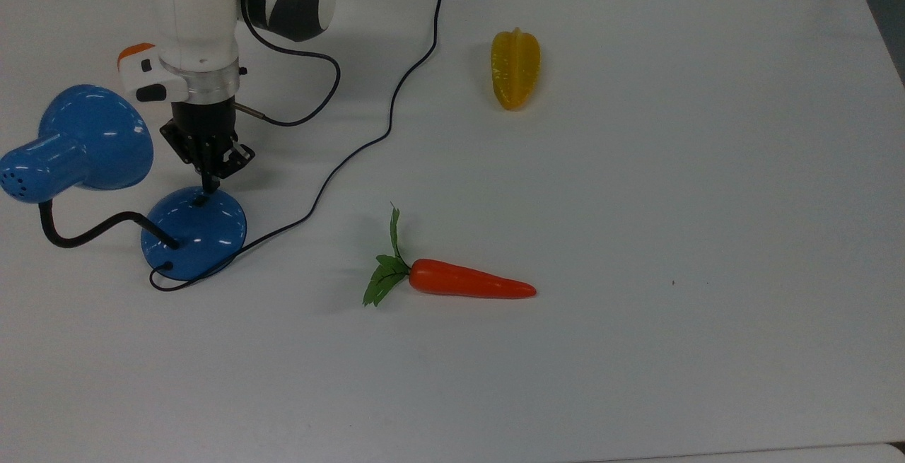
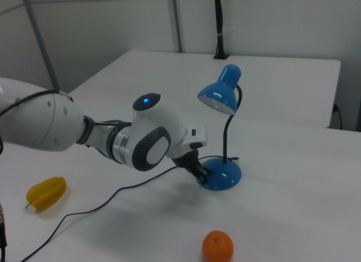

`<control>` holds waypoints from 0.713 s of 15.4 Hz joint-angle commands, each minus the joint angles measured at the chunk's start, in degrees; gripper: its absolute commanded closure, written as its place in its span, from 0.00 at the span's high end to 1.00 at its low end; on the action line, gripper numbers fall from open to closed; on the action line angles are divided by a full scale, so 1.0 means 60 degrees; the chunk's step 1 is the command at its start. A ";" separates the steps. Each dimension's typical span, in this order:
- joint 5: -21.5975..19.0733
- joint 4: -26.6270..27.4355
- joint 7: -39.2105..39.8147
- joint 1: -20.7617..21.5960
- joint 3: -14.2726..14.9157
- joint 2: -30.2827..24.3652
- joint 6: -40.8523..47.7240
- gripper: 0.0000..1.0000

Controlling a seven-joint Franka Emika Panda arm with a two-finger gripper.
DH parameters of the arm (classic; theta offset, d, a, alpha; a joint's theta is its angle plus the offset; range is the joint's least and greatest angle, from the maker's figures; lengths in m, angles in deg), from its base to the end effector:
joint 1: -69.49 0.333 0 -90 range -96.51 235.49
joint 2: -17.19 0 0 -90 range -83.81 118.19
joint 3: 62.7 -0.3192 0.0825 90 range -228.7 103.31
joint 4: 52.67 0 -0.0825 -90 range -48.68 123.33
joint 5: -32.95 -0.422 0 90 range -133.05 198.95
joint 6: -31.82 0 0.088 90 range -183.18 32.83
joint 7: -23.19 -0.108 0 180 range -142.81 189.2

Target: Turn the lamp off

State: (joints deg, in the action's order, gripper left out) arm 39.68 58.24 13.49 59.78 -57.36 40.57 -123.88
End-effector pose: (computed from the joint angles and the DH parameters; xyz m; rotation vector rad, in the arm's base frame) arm 0.6619 -0.1699 0.2900 2.9331 -0.4724 0.5537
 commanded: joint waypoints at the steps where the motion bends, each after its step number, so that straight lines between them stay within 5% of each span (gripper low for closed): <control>1: 0.0167 -0.0014 -0.0053 0.0080 -0.0010 -0.0438 0.1147 0.00; 11: 0.0167 -0.0146 0.0078 0.1733 -0.0171 -0.2898 0.5702 0.00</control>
State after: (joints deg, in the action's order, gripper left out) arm 39.69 56.29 13.49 66.47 -58.80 29.62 -97.64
